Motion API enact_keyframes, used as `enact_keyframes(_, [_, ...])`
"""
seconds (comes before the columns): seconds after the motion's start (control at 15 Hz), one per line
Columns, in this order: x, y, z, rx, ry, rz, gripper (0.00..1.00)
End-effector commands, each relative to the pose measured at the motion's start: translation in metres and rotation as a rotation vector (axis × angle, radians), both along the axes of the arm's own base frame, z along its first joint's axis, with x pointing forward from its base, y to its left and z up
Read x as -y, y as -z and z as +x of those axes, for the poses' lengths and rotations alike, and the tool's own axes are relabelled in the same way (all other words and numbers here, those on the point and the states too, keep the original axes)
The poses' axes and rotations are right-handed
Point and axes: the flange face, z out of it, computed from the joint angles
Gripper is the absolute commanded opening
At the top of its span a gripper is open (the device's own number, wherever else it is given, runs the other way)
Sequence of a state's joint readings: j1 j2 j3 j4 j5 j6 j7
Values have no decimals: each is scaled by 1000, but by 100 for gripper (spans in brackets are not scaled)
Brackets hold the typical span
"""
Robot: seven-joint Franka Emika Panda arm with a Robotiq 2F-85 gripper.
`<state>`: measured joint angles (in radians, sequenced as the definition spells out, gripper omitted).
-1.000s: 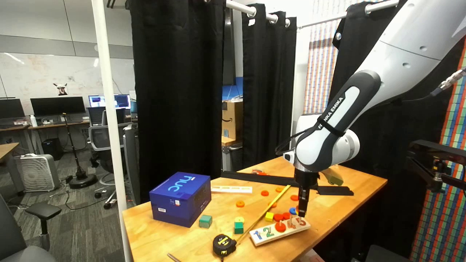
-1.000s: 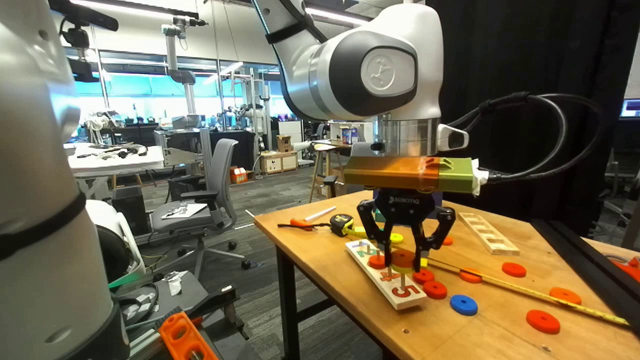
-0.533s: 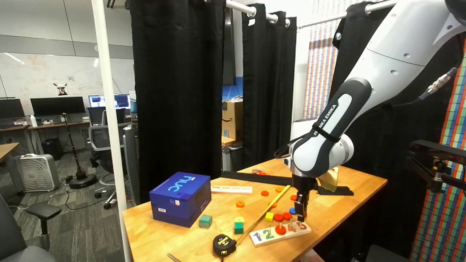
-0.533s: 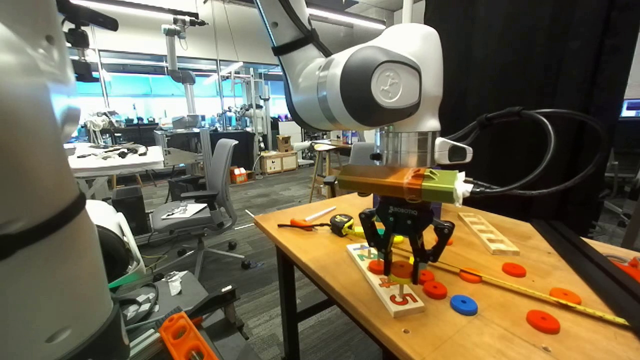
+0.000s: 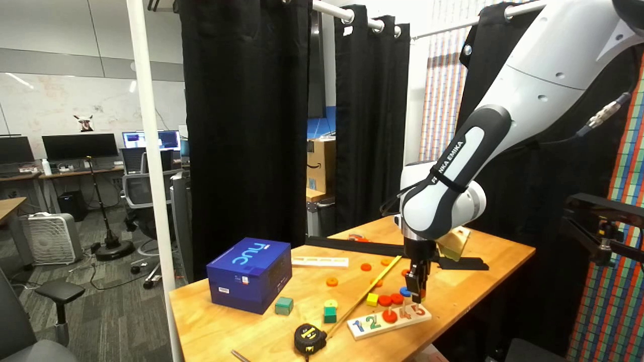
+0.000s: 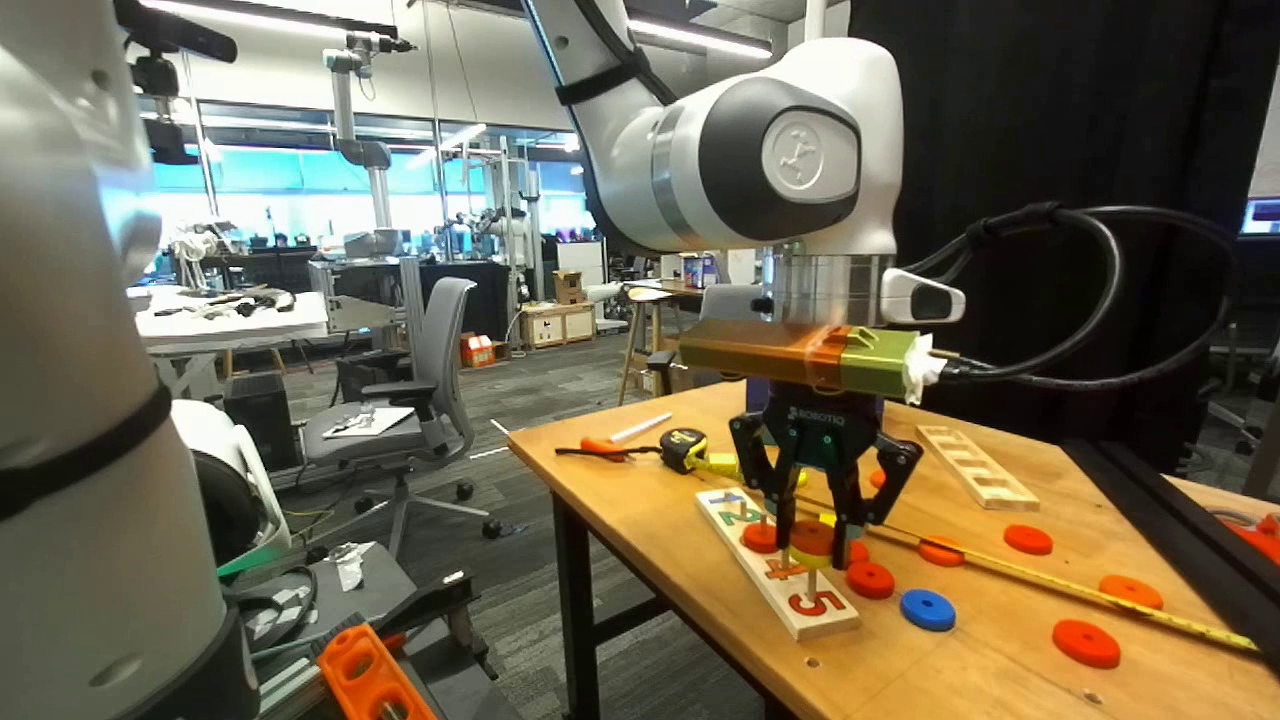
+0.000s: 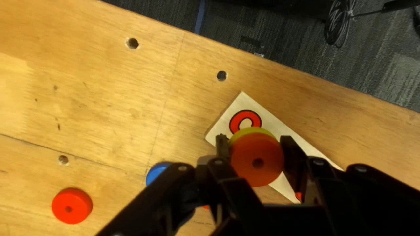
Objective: Remove the orange ring from the platform
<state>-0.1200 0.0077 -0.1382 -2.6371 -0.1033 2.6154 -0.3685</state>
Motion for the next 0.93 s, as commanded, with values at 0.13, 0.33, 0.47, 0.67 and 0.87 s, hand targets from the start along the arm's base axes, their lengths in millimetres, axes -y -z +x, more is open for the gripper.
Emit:
enact_keyframes(0.13, [13, -19, -4, 14, 54, 2, 20])
enact_keyframes(0.33, [21, -26, -8, 22, 80, 10, 20])
enact_keyframes(0.47, [26, -31, -11, 29, 103, 18, 20])
enact_keyframes(0.67, [37, -36, -15, 41, 140, 36, 20])
enact_keyframes(0.87, [51, -32, -21, 49, 209, 72, 20])
